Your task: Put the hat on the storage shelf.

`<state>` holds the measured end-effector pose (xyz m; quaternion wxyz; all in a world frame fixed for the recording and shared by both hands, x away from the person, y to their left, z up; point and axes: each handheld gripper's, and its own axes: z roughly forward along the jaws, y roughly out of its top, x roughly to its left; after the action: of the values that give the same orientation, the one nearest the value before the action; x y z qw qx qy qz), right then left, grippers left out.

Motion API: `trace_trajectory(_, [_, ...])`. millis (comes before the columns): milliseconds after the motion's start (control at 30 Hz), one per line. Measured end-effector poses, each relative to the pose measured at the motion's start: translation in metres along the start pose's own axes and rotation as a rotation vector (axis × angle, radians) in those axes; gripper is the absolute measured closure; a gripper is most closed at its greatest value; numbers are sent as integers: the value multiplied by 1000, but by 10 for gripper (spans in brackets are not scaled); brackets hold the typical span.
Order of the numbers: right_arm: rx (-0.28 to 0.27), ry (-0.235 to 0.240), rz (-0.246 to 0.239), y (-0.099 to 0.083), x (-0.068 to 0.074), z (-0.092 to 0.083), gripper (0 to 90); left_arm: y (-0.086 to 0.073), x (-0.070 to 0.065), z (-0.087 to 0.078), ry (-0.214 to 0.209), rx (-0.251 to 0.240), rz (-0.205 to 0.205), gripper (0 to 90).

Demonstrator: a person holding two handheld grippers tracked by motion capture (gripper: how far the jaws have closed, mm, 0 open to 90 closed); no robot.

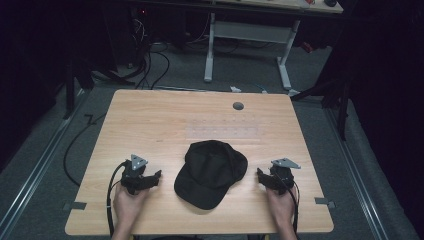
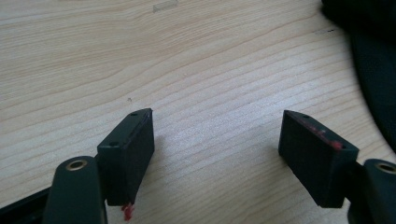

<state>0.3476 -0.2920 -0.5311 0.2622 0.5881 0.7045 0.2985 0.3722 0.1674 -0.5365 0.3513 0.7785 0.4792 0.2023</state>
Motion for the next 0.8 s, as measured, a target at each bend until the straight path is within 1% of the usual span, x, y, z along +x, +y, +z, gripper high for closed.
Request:
trace_trajectory(267, [0,1,1,0,0,0,344,0,0,0,0,-1,0,269])
trace_trajectory(467, [9,19,-22,1,1,1,292,0,0,0,0,-1,1,268])
trace_trajectory(733, [9,21,-21,1,1,1,289,0,0,0,0,0,2,267])
trace_trajectory(800, [10,22,-21,1,0,1,265,0,0,0,1,0,2,266])
